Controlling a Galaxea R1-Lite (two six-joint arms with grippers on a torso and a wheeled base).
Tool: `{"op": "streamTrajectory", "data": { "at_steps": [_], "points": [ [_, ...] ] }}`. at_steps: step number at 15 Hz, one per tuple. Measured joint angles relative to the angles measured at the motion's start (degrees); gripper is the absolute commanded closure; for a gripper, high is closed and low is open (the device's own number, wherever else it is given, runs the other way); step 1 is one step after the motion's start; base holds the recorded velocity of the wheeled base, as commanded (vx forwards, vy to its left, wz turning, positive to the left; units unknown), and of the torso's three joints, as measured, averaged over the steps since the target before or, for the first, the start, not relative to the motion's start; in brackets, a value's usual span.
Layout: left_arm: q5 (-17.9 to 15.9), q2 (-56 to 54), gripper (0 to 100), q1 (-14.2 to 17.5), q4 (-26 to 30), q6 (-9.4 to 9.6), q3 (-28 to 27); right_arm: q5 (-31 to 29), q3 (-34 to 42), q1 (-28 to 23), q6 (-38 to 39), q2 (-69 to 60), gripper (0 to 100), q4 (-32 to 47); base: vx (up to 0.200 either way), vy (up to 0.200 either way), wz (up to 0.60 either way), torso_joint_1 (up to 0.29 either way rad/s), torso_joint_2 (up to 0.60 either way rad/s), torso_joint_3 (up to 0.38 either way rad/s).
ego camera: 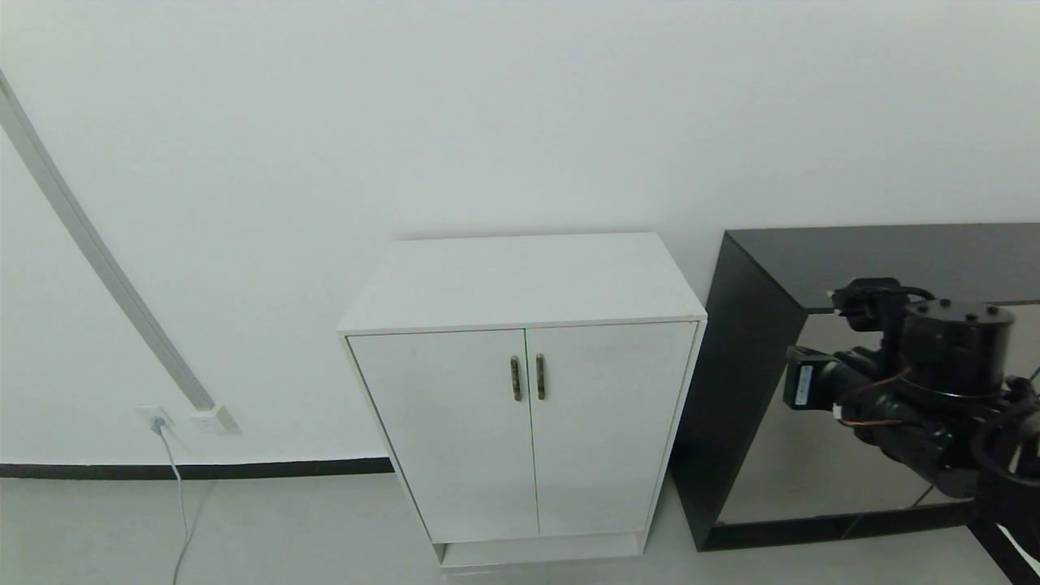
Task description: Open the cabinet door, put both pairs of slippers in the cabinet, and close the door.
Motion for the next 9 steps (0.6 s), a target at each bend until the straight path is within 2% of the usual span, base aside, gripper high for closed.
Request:
{"op": "streamTrajectory", "data": {
  "at_steps": [6, 9],
  "points": [
    [0.00, 0.00, 100, 0.00, 0.00, -0.04, 0.00, -5.29, 15.15, -2.21, -1.12, -18.05, 100, 1.05, 0.000, 0.000, 0.00, 0.000, 0.00, 0.000],
    [0.05, 0.00, 100, 0.00, 0.02, -0.04, 0.00, -5.91, 20.16, -5.77, -1.17, -27.19, 100, 5.51, 0.000, 0.000, 0.00, 0.000, 0.00, 0.000]
  ]
}}
